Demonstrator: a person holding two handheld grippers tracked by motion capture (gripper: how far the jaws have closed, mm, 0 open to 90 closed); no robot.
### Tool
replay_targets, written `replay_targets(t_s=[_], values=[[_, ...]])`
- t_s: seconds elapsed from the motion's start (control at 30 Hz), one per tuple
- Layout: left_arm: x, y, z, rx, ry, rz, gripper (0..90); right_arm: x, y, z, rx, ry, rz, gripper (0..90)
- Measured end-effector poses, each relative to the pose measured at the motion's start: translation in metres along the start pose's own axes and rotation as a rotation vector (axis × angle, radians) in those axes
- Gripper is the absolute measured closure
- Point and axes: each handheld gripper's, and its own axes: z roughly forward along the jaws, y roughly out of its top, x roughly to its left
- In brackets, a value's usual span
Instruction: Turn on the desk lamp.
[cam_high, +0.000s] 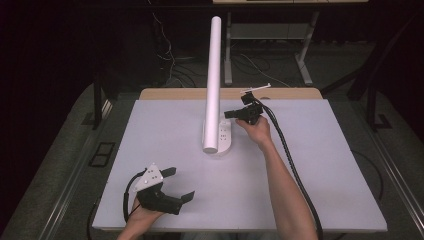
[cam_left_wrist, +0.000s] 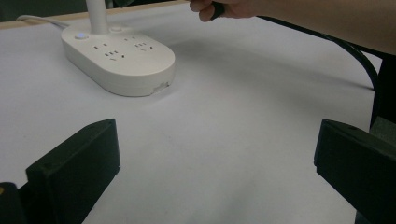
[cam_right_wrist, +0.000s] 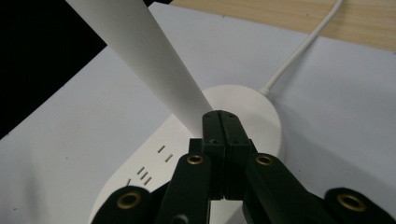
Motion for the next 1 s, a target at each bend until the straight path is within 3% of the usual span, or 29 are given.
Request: replay_targets(t_s=[0.6,1.0], values=[[0.001,0.000,-0.001,0.001,-0.001,0.002,0.0,-0.012,-0.011,0.022,0.015,-0.004,0.008,89.3],[-0.001,0.000,0.001,0.006,-0.004,0.006,0.0,-0.011,-0.016,0.022,-0.015,-0.032,-0.015,89.4]])
